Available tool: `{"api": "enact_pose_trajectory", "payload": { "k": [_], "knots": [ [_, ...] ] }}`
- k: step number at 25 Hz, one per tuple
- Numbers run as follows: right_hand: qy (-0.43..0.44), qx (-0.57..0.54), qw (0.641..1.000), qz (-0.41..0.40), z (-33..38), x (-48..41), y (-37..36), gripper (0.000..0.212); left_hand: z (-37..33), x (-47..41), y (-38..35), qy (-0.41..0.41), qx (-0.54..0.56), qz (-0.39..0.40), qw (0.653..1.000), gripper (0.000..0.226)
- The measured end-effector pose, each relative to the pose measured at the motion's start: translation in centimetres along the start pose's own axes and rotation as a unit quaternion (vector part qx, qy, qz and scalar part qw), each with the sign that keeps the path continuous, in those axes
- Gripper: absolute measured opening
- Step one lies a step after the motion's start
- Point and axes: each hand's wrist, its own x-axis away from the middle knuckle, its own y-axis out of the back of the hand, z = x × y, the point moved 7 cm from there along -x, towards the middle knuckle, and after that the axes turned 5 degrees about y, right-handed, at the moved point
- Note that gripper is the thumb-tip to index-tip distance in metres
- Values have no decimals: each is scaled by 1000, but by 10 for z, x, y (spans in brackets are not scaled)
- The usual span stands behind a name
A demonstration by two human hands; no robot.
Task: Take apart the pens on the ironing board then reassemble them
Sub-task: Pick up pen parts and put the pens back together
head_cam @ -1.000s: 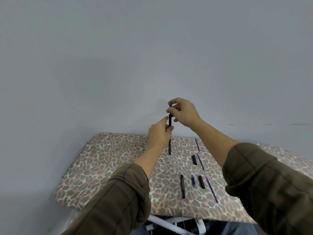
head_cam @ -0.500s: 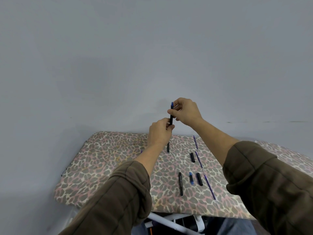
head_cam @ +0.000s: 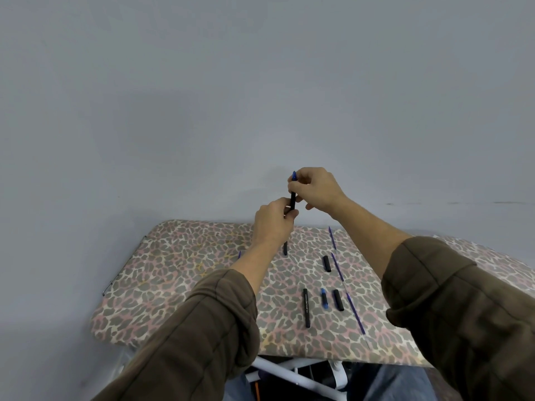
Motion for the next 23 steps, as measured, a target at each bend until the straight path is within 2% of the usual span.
{"api": "enact_pose_trajectory", "payload": {
  "k": [3, 7, 12, 16, 20, 23],
  "knots": [
    [5, 22, 1000, -11, -3, 0, 2, 13, 0, 1, -1, 0, -2, 0, 1000, 22],
    [-13, 1, 999, -31, -7, 2, 6, 28, -1, 2, -2, -2, 5, 0, 1000, 20],
    [-17, -71, 997, -39, -8, 3, 11, 15, -3, 0, -1, 5, 12, 2, 1000, 24],
    [-1, -81, 996, -36, -7, 2, 13, 16, -3, 2, -2, 4, 15, 5, 1000, 25],
    [2, -86, 996, -39, -9, 1, 11, 5, -2, 3, -1, 5, 16, 5, 1000, 24],
    [1, -101, 994, -39, -9, 2, 11, 11, -2, 3, 0, 10, 17, 6, 1000, 25]
  ]
}}
